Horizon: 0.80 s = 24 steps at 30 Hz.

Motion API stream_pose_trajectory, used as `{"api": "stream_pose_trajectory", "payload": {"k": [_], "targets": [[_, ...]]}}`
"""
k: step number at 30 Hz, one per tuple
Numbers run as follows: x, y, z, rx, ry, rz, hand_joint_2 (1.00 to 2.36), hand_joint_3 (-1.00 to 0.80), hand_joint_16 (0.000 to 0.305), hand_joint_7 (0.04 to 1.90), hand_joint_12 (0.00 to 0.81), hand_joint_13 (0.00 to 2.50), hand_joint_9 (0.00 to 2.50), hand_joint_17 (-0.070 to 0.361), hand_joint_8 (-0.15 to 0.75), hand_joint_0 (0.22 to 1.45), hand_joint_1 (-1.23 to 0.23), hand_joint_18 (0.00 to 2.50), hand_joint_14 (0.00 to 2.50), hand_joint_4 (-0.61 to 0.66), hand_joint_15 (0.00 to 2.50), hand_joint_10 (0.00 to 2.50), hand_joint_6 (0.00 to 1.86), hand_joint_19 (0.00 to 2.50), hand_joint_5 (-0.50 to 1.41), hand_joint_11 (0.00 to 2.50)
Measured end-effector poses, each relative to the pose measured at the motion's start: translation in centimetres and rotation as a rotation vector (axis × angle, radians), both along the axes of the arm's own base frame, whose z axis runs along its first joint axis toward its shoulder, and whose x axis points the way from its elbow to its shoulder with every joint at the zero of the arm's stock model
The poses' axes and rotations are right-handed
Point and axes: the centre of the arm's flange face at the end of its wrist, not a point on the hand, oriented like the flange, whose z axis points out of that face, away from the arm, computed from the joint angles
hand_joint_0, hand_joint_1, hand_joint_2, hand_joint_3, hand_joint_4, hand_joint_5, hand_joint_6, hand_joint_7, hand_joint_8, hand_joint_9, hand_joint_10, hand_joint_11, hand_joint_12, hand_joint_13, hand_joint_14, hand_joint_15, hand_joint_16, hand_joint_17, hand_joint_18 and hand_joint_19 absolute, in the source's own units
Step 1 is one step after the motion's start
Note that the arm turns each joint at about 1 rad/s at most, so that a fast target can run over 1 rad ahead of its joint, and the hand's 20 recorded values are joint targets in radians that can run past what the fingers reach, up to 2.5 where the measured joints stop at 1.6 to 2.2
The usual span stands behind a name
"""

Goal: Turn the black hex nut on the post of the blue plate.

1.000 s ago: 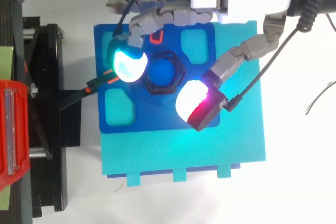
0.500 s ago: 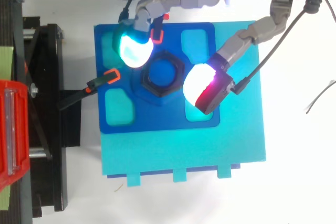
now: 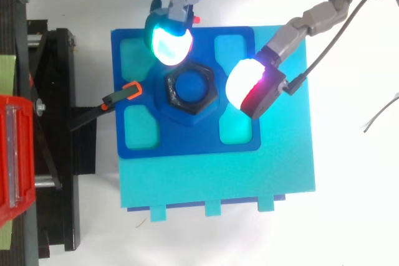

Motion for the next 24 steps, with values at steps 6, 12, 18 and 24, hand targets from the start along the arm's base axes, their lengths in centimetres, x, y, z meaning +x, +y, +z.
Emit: {"api": "stream_pose_trajectory", "payload": {"k": [6,12,18,24], "targets": [[0.2,-0.3,0.7,-0.001,-0.012,0.001,1.00,-0.50,0.049,0.89,0.355,0.00,0.00,0.109,0.236,0.41,-0.49,0.00,0.00,0.16,0.00,0.00,0.50,0.00,-0.25,0.00],[0.4,-0.3,2.1,-0.001,-0.009,0.006,1.00,-0.50,0.049,0.89,0.356,0.00,0.00,0.110,0.235,0.41,-0.49,0.00,0.00,0.16,0.00,0.00,0.50,0.00,-0.25,0.00],[0.8,0.3,3.2,-0.004,-0.011,0.011,1.00,-0.50,0.048,0.89,0.357,0.00,0.00,0.109,0.236,0.41,-0.49,0.00,0.00,0.16,0.00,0.00,0.50,0.00,-0.25,0.00],[1.2,1.0,3.3,-0.007,-0.013,0.008,1.00,-0.50,0.048,0.89,0.351,0.00,0.00,0.107,0.232,0.41,-0.57,0.00,0.00,0.16,0.00,0.00,0.50,0.00,-0.25,0.00]]}}
